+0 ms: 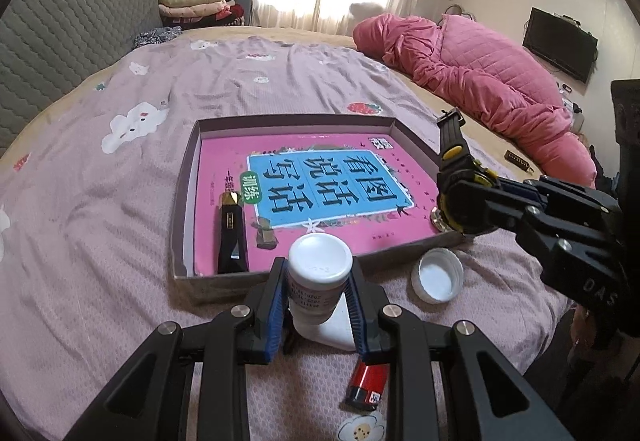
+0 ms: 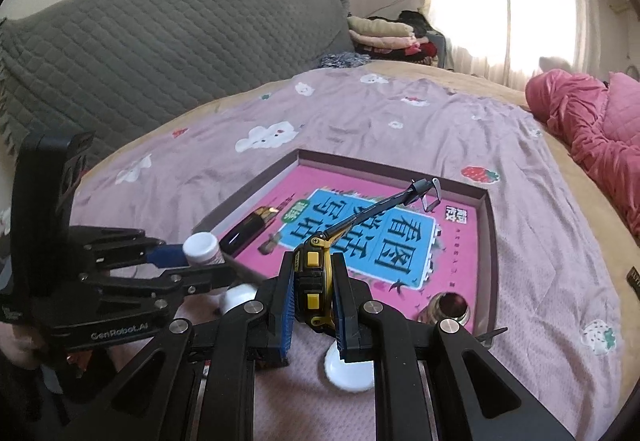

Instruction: Organize rigid objects

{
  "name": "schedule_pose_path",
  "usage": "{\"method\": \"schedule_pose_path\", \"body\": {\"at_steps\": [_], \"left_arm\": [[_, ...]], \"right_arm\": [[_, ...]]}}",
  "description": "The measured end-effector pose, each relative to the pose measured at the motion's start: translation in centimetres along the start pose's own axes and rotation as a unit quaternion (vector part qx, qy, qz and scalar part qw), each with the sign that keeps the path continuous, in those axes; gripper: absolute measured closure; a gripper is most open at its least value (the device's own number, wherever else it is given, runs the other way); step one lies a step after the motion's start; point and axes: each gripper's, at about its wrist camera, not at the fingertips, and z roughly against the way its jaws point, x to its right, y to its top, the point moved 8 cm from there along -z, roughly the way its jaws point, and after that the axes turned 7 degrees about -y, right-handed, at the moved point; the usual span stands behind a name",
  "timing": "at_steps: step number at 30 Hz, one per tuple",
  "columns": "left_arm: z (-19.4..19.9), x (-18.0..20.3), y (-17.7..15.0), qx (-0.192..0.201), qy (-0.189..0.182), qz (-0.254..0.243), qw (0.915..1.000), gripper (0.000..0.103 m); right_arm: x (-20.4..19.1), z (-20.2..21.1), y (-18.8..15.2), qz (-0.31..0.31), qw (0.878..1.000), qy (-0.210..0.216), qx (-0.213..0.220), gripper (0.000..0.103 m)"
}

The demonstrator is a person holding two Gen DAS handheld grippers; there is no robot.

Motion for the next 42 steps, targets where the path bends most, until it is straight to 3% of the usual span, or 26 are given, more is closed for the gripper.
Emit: {"method": "schedule_pose_path", "body": {"at_steps": [21,36,42], "left_arm": [[-1.9,-2.3,2.5,0.018,0.012,0.024,0.9995,0.075],[-4.4,-2.1,4.3,0.020,0.002,0.018,0.9996,0.075],[-6.2,-2.5,4.1,0.002,0.005,0.019,0.9998,0.075]], "right_arm": [[0.9,-3.1,2.3,0.010,1.000,-0.003,0.011,0.087],[2.1,-5.5,1.9,-0.002,1.000,-0.010,-0.015,0.087],[1.9,-6.7,1.4,0.002,0.999,-0.012,-0.029,0.086]]}}
